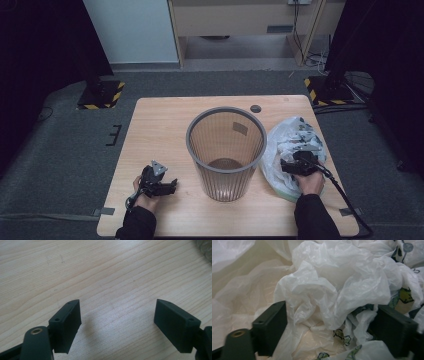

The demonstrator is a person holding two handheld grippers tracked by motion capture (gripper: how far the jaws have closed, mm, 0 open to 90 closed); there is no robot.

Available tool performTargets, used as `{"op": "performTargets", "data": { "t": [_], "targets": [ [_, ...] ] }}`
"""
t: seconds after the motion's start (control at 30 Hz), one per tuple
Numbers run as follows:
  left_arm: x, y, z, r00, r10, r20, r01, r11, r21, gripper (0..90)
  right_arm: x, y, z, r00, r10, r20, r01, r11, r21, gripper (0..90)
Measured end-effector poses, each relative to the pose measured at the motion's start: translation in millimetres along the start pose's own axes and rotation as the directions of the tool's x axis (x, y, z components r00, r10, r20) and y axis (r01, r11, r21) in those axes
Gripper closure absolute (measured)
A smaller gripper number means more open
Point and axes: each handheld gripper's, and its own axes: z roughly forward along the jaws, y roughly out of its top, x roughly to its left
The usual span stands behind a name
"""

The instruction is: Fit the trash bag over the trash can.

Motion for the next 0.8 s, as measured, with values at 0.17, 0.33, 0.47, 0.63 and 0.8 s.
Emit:
{"op": "performTargets", "data": {
  "t": [0.17,0.33,0.47,0.63,0.8],
  "targets": [
    [0.3,-0.2,0.6,1.0000,-0.004,0.002,0.004,1.0000,0.004,21.2,-0.6,-4.6,-0.3,0.9986,0.050,-0.016,-0.050,0.997,-0.053,48.7],
    [-0.3,-0.3,0.8,1.0000,0.001,0.006,-0.001,1.0000,0.006,21.2,1.4,-5.9,-3.2,0.9988,0.048,-0.007,-0.049,0.997,-0.066,73.9],
    [-0.4,-0.2,1.1,1.0000,0.001,0.008,-0.001,1.0000,0.007,21.2,2.2,-3.7,-10.2,0.9984,0.055,-0.007,-0.056,0.993,-0.100,78.8],
    [-0.8,-0.2,1.4,1.0000,0.003,0.009,-0.003,1.0000,0.009,21.2,0.4,4.6,-29.2,0.9956,0.087,-0.035,-0.092,0.980,-0.176,79.6],
    [-0.5,-0.3,1.5,1.0000,0.001,0.008,-0.001,1.0000,0.010,20.8,0.9,13.3,-55.5,0.9945,0.099,-0.035,-0.105,0.956,-0.274,79.6]
  ]
}}
